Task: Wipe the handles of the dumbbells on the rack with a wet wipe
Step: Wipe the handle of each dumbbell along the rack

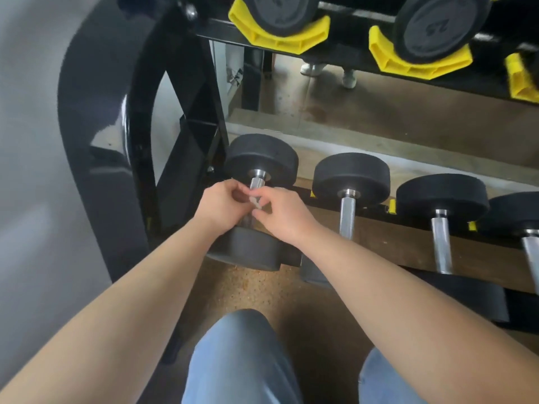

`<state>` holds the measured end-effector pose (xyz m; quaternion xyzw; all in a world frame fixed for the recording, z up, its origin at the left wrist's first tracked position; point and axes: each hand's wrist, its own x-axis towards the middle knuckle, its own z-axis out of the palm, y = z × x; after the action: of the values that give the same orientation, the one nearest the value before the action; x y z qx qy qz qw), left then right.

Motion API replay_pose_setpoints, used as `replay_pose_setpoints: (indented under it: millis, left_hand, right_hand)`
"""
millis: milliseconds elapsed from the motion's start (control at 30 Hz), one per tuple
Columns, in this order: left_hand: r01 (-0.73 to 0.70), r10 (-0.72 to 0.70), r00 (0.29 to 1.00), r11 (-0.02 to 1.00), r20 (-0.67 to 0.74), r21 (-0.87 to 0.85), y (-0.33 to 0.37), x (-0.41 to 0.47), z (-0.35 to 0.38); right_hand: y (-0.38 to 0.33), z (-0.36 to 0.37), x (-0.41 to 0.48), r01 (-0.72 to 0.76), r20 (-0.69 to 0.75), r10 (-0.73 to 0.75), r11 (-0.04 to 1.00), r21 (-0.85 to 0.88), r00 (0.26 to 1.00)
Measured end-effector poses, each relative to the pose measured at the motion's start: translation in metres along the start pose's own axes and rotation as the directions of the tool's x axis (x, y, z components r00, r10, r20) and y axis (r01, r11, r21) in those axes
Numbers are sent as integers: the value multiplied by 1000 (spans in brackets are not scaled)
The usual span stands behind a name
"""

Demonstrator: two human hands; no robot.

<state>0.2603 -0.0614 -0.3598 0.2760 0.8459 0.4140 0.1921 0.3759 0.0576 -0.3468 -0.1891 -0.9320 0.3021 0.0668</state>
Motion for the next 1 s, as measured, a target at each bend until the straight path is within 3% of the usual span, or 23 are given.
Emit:
replay_pose_setpoints:
  millis: [133, 300, 400, 533, 600, 767, 900, 1000]
  left_hand:
    - [71, -67, 996, 994, 52, -87, -2, 2, 1]
    - [187, -200, 977, 970, -72, -155, -9, 3, 3]
    - [226, -236, 971, 958, -39, -178, -13, 4, 5]
    - [247, -250, 968, 952, 8, -178, -9, 4, 4]
    - [253, -257, 966, 952, 1, -175, -9, 5, 5]
    - [252, -258, 966, 952, -11, -175, -10, 7, 6]
    - [252, -262, 965, 948, -26, -194, -14, 9, 7]
    - [263, -274, 961, 942, -26, -208, -11, 9, 7]
  right_hand:
    - [8, 9, 14, 7, -3, -8, 999, -39, 1000]
    - [22, 22, 27, 143, -96, -150, 987, -74, 984]
    - [26, 25, 31, 165, -133, -173, 984, -64, 976]
    - [26, 19, 29, 302, 168, -286, 950, -80, 943]
    - [26, 15, 34, 339, 220, -312, 936, -98, 925]
    - [38, 4, 55, 251, -77, -262, 959, -135, 962]
    - [44, 11, 36, 506, 203, -477, 854, -122, 855]
    - [46, 12, 33, 520, 254, -489, 851, -70, 834]
